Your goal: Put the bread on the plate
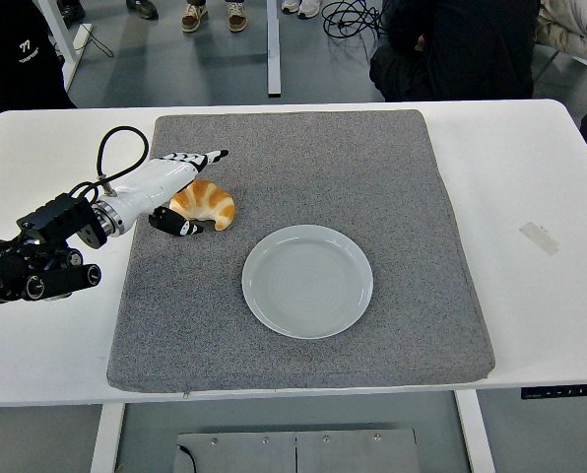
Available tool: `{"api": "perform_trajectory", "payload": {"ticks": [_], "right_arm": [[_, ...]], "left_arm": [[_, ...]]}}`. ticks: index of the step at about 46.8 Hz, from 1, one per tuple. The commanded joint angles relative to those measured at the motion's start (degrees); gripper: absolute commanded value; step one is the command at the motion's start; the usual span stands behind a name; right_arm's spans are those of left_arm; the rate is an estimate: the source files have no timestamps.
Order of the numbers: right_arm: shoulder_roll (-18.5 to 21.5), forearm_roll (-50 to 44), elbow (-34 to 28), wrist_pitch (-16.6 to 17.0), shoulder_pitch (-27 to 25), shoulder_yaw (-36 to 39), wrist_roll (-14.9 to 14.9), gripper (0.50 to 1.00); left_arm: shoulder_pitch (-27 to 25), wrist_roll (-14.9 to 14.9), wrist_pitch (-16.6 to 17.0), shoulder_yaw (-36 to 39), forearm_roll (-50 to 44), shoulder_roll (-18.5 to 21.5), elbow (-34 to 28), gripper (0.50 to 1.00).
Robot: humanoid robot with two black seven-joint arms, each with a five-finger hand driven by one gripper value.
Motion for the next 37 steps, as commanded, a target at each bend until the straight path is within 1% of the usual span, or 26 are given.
{"api": "perform_trajectory", "payload": {"ticks": [1,14,23,28,31,37], "right_arm": [[0.0,0.01,0.0,0.0,-0.01,0.0,0.0,1.0],[0.0,0.01,0.0,0.0,-0.01,0.0,0.0,1.0],[0.0,0.01,0.0,0.0,-0.01,0.0,0.0,1.0],[0.0,0.01,-0.09,0.0,-0.01,0.0,0.0,1.0],[0.0,0.01,0.0,0.0,-0.01,0.0,0.0,1.0],[0.0,0.01,0.0,0.0,-0.01,0.0,0.0,1.0]], "left_arm": [[0.86,0.02,0.0,-0.09,0.0,-0.72,1.84,0.975],[1.12,0.02,0.0,-1.14,-0.27,-2.21,3.08,0.974],[2.35,0.02,0.0,-1.14,-0.27,-3.97,6.94,0.971],[2.88,0.02,0.0,-1.14,-0.18,-4.32,7.65,0.966],[3.06,0.02,0.0,-1.06,-0.18,-4.5,8.17,0.946],[4.02,-0.33,0.0,-0.79,-0.18,-6.43,10.72,0.878]]}}
